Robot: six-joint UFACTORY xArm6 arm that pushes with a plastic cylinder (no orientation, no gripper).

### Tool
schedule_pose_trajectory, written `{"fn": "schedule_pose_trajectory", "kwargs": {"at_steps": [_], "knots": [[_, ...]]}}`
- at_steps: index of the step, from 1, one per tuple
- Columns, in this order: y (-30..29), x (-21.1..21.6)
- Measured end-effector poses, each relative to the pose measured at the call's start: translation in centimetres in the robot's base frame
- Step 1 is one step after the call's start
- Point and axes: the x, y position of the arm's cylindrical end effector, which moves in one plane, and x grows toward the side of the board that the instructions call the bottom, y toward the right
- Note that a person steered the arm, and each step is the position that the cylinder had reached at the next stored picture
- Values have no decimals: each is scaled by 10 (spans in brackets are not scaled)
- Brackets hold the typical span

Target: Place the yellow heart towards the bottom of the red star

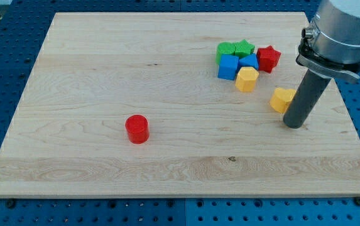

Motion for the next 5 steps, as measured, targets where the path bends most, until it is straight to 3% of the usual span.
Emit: {"fn": "schedule_pose_trajectory", "kwargs": {"at_steps": [5], "knots": [[7,-30]]}}
